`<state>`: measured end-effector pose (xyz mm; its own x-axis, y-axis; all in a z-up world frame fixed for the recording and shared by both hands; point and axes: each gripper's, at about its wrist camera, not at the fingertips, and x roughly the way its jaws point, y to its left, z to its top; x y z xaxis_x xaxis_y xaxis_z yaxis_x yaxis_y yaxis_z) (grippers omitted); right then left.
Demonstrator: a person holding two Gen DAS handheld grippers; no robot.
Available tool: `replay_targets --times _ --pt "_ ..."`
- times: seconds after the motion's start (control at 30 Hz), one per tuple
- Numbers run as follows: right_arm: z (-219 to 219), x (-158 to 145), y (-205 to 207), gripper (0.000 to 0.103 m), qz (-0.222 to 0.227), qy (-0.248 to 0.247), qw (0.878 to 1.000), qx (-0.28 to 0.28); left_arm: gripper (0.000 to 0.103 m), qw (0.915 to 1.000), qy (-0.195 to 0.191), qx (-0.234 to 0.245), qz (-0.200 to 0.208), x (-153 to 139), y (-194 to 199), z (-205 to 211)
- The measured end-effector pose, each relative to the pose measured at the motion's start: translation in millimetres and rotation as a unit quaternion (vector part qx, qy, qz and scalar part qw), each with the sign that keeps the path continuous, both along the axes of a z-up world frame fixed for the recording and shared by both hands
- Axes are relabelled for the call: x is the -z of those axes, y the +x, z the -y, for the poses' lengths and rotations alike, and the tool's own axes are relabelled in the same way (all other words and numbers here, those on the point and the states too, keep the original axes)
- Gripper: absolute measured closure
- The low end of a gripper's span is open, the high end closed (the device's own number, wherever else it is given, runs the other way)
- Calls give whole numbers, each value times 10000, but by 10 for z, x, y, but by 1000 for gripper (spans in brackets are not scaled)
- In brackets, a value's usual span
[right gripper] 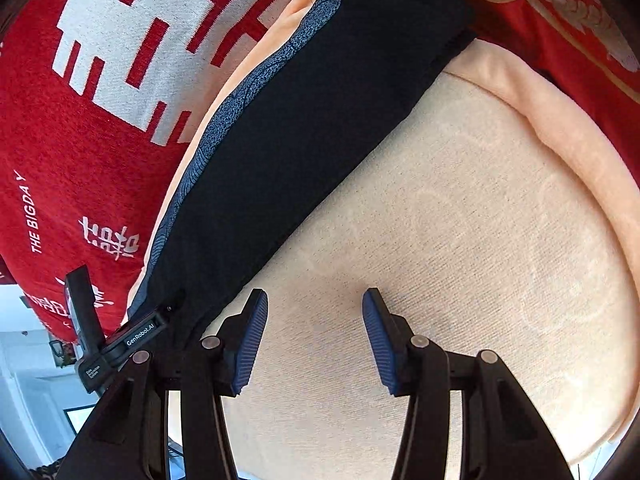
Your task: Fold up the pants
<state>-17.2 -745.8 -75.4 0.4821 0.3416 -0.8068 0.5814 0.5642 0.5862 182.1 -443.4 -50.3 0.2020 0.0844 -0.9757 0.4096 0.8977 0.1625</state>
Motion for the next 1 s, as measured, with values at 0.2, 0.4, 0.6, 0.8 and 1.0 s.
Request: replay_targets --times 0.2,0.4,0.6,0.8,1.0 --pt "41 -283 243 53 386 -470 9980 -157 0 9996 -273 20 49 -196 89 126" --pt "82 -354 1014 59 613 -899 9923 -595 0 9981 -594 29 162 -226 392 511" --pt "136 -195 1519 59 397 -1449 9849 -858 0 9977 -662 -104 116 10 556 810" --pt "319 -102 1701 75 251 -2073 9748 -784 0 9966 -791 -144 188 36 543 843" --pt "713 -96 1727 83 -60 -2428 9700 -128 0 9966 -799 -91 181 44 518 856"
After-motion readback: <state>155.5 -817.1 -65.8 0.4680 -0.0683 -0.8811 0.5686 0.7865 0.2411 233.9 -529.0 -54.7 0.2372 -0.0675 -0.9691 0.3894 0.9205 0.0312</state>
